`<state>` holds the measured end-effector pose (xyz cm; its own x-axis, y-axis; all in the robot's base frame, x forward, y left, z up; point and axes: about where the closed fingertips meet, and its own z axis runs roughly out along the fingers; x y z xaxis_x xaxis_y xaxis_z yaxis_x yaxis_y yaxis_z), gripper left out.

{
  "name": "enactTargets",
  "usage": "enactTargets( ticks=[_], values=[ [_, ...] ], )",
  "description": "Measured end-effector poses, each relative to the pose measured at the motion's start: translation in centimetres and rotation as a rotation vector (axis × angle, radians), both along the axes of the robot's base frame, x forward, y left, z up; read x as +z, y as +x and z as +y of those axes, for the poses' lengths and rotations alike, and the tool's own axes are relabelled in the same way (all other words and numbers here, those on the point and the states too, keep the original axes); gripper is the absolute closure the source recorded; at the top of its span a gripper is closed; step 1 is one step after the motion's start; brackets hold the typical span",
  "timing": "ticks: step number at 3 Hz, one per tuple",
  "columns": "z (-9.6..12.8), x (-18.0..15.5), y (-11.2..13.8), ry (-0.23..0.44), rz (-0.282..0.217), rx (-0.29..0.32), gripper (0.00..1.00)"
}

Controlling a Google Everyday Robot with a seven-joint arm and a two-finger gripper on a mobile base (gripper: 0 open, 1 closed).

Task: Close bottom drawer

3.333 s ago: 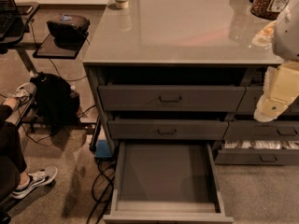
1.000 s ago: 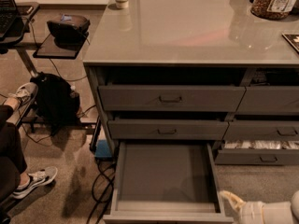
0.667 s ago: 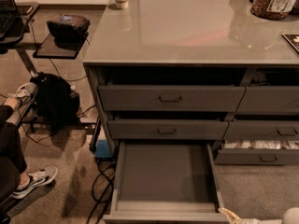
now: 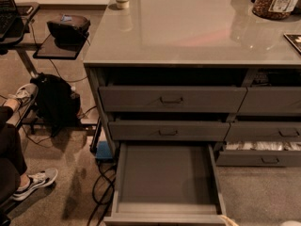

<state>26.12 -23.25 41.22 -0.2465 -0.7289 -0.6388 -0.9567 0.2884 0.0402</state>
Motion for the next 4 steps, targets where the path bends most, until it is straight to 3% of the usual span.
enactTargets(
  ticks=[1,2,4],
  values=[
    [-0.7,-4.2,-0.1,-0.027,-0.044,0.034,0.0],
    [-2.0,-9.5,-1.0,-0.075,-0.017,0.059,0.0],
    [-2.0,-10.8,-0.9,-0.075,-0.015,0.045,0.0]
  ],
)
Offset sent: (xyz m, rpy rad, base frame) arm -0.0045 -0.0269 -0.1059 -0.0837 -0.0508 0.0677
